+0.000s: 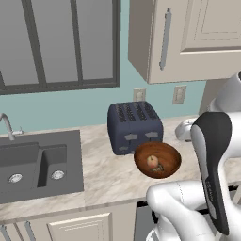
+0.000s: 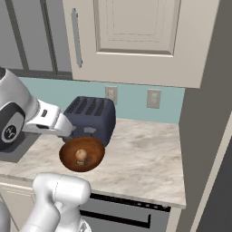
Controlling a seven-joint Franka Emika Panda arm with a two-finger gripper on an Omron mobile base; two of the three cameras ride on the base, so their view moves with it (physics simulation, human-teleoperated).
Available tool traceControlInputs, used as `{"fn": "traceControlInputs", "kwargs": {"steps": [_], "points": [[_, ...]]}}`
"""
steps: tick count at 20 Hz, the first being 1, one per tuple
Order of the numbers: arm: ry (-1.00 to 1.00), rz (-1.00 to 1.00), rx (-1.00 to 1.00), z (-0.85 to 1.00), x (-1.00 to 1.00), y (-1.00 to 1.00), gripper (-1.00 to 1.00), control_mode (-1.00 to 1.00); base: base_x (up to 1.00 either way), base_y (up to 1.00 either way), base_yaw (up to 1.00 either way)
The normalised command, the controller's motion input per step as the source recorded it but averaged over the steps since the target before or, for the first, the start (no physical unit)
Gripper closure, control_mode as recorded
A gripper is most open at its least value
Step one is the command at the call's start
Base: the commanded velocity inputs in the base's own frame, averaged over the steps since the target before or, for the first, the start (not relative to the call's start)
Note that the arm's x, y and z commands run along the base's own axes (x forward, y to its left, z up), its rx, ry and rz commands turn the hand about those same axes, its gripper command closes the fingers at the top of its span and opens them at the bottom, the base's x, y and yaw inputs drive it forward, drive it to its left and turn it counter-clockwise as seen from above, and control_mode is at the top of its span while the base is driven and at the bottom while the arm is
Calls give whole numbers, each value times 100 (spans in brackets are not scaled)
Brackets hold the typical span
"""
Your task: Take the mushroom, peach, and broccoli from the freezer and place them in the bowl on the counter.
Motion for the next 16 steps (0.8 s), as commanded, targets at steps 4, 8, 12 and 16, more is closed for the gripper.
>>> {"fn": "traceControlInputs", "kwargs": {"steps": [4,8,12,16], "points": [[-2,0,0,12,-2,0,-100,-100,0,0,0],[-1,0,0,7,0,0,-100,-100,0,0,0],[0,0,0,5,-1,0,-100,-100,0,0,0],[0,0,0,0,0,0,-100,100,-50,0,0]]}}
